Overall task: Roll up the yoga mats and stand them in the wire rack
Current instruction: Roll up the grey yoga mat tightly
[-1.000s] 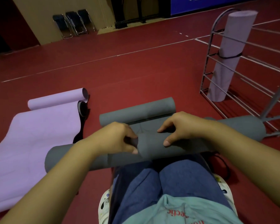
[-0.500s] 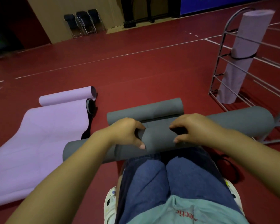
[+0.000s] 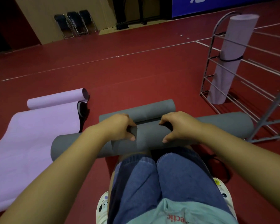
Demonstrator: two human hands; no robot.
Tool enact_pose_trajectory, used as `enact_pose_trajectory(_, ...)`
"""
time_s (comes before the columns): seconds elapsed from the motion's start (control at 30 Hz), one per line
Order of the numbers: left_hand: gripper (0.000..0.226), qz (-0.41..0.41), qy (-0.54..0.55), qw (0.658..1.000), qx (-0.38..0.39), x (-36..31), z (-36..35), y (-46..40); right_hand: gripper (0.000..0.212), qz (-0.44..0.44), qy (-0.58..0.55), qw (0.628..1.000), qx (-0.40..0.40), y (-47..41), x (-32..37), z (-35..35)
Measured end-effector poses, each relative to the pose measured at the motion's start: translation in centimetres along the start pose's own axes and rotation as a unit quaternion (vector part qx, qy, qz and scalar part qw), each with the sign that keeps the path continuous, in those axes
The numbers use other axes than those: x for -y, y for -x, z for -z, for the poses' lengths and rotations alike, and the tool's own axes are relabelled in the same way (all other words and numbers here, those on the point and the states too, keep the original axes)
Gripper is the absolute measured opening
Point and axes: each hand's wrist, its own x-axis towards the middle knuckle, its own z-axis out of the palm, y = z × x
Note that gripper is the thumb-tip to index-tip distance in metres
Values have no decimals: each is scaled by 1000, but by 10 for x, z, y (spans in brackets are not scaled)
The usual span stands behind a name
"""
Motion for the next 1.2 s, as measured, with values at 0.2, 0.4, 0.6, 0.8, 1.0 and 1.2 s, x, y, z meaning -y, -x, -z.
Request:
enact_pose_trajectory(0.2, 68, 16, -31, 998, -55, -12, -17, 14, 67, 1, 12, 999, 51, -13, 0, 10)
enact_pose_trajectory(0.4, 85, 49, -138, 985, -94, -20, -42, 11, 85, 5, 109, 993, 43, -3, 10, -12)
enact_pose_trajectory(0.6, 97, 46, -180, 977, -104, -18, -50, 7, 80, 27, 168, 985, -5, -9, 7, -26)
enact_pose_trajectory(0.8, 76, 32, -157, 980, -118, -12, -30, 9, 72, 47, 179, 983, 8, -14, 4, -5)
enact_pose_trajectory(1.0, 73, -14, -173, 978, -114, -21, 15, 42, 67, 62, 149, 987, 24, 14, 23, 43)
enact_pose_trajectory(1.2, 68, -75, -183, 976, -88, -47, 27, 92, 65, 91, 90, 989, 70, 68, 38, 60)
